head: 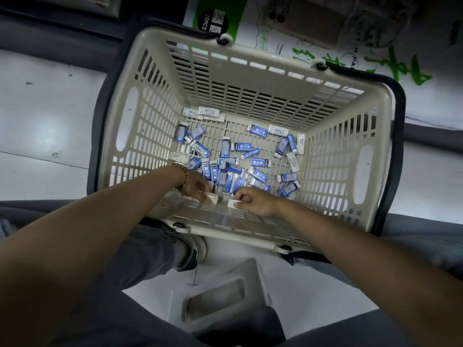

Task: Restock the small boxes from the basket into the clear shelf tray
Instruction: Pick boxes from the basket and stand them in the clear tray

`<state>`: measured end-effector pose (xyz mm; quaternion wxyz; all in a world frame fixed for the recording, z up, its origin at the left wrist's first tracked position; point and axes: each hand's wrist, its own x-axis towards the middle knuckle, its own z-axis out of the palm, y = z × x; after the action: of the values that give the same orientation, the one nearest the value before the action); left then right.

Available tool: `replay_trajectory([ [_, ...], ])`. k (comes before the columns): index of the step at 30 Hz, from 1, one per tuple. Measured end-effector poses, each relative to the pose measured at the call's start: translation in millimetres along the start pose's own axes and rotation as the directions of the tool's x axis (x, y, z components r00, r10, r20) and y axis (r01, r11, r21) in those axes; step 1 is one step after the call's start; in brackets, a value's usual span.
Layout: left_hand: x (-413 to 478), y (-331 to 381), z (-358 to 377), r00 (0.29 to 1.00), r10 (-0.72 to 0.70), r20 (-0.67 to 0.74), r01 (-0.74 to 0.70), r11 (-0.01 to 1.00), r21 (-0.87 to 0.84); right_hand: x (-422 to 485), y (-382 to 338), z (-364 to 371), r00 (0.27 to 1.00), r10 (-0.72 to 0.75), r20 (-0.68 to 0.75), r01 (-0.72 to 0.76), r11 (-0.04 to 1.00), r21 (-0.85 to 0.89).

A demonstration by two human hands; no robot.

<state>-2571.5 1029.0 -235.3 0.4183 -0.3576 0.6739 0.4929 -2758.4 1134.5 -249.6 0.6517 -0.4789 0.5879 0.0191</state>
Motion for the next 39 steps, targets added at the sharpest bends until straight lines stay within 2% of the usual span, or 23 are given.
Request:
replay_trajectory([
  [5,2,-8,10,0.995,0.005,-0.103,-0.016,0.994,-0.108,-1,8,-1,0.998,0.056,0.016,-0.056,0.997,0.048],
  [8,1,-8,11,0.979,-0.021,-0.201,-0.001,0.994,-0.105,-4,7,-5,0.996,0.057,-0.068,-0.049,0.992,0.120],
  [10,-1,-9,6,0.972,-0.042,-0.230,0.005,0.987,-0.162,-5,1,-15,0.981,0.094,-0.169,-0.048,0.966,0.256],
  [12,-4,-8,-1,0.978,-0.069,-0.199,-0.016,0.920,-0.393,-4,-14,-28,0.957,0.150,-0.247,-0.019,0.885,0.465],
  [14,-6,-6,-8,0.974,-0.096,-0.206,-0.066,0.747,-0.661,-4,-34,-41,0.945,0.171,-0.280,0.049,0.770,0.636],
  [15,-5,-4,-12,0.968,-0.125,-0.219,-0.103,0.594,-0.798,-4,-44,-46,0.943,0.168,-0.288,0.087,0.712,0.697],
  [16,-6,0,-16,0.965,-0.153,-0.211,-0.136,0.395,-0.909,-3,-53,-49,0.942,0.159,-0.294,0.119,0.662,0.740],
  [17,-6,5,-21,0.967,-0.160,-0.197,-0.161,0.214,-0.963,-2,-61,-51,0.943,0.148,-0.297,0.142,0.629,0.764],
  [18,-5,10,-25,0.970,-0.145,-0.194,-0.182,0.091,-0.979,-1,-68,-52,0.946,0.134,-0.297,0.155,0.615,0.773],
  [19,-6,14,-30,0.973,-0.110,-0.204,-0.201,0.042,-0.979,1,-74,-52,0.949,0.118,-0.293,0.163,0.610,0.775],
  [20,-7,19,-34,0.973,-0.072,-0.219,-0.217,0.030,-0.976,2,-79,-51,0.951,0.106,-0.289,0.169,0.605,0.778],
  [22,-10,25,-39,0.965,-0.023,-0.260,-0.258,0.066,-0.964,5,-88,-48,0.949,0.102,-0.299,0.180,0.603,0.777],
  [24,-12,25,-40,0.952,-0.021,-0.305,-0.302,0.092,-0.949,10,-89,-47,0.939,0.110,-0.326,0.196,0.607,0.770],
  [26,-11,20,-39,0.943,-0.086,-0.323,-0.324,0.001,-0.946,11,-87,-48,0.933,0.112,-0.342,0.203,0.620,0.758],
  [28,-9,13,-39,0.938,-0.146,-0.316,-0.330,-0.089,-0.940,11,-83,-49,0.931,0.102,-0.352,0.189,0.689,0.700],
  [29,-9,11,-40,0.938,-0.151,-0.312,-0.329,-0.100,-0.939,9,-82,-49,0.929,0.093,-0.358,0.183,0.725,0.664],
  [35,-14,17,-40,0.942,-0.110,-0.316,-0.326,-0.096,-0.940,9,-73,-51,0.912,0.079,-0.404,0.238,0.699,0.674],
  [39,-11,16,-39,0.938,-0.119,-0.326,-0.333,-0.050,-0.942,8,-67,-52,0.944,0.034,-0.330,0.215,0.694,0.687],
])
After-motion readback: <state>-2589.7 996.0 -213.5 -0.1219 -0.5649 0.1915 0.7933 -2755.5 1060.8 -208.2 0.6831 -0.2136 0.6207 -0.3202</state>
